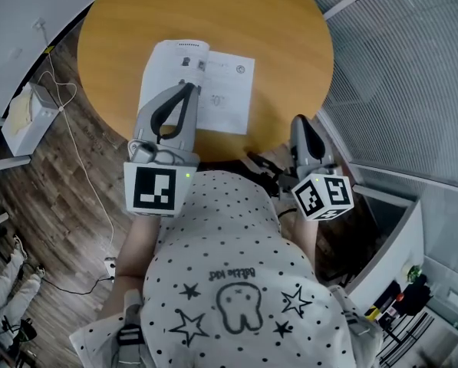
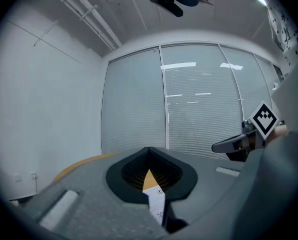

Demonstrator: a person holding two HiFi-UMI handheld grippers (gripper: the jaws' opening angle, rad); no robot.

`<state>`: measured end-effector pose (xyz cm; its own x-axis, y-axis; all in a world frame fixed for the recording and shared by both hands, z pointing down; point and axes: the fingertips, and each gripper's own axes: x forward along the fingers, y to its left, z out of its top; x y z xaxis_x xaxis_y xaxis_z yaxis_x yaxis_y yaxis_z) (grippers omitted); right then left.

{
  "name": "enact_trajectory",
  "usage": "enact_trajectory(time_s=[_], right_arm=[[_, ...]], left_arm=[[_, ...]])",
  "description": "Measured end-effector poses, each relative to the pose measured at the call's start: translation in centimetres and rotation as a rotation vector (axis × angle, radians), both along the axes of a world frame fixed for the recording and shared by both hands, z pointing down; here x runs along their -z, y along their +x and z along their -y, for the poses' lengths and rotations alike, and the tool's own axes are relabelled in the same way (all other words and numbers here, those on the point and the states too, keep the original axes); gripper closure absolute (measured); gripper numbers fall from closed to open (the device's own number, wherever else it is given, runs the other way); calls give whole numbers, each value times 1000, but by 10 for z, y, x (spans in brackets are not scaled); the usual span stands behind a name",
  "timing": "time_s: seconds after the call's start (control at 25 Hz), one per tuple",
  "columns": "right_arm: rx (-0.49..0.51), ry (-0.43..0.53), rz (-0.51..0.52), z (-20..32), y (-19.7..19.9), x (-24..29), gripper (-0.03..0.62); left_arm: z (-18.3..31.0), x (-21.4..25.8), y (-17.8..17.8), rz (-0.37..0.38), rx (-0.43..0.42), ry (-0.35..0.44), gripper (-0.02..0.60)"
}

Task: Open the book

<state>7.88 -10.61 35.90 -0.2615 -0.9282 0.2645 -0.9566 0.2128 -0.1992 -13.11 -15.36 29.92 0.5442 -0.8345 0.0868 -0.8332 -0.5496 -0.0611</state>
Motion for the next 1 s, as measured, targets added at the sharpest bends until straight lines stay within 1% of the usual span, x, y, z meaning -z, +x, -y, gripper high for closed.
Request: enact_trajectory(time_s=[0.2,0.32,0.52,1.0], right_arm=[[14,9,-3,-1,-5,6,589],[23,12,-13,-3,-9,8,589],[35,11,-19,-5,-13,7,589],[53,18,-30,0,-19,12,589]], left_arm=[[-12,-2,18,-4,-53,-4,572],[-16,0,21,-1,-65,-2,572],[-18,0,21,-5,-64,-2,572],[-14,-9,13,-6,-28,-17,572]])
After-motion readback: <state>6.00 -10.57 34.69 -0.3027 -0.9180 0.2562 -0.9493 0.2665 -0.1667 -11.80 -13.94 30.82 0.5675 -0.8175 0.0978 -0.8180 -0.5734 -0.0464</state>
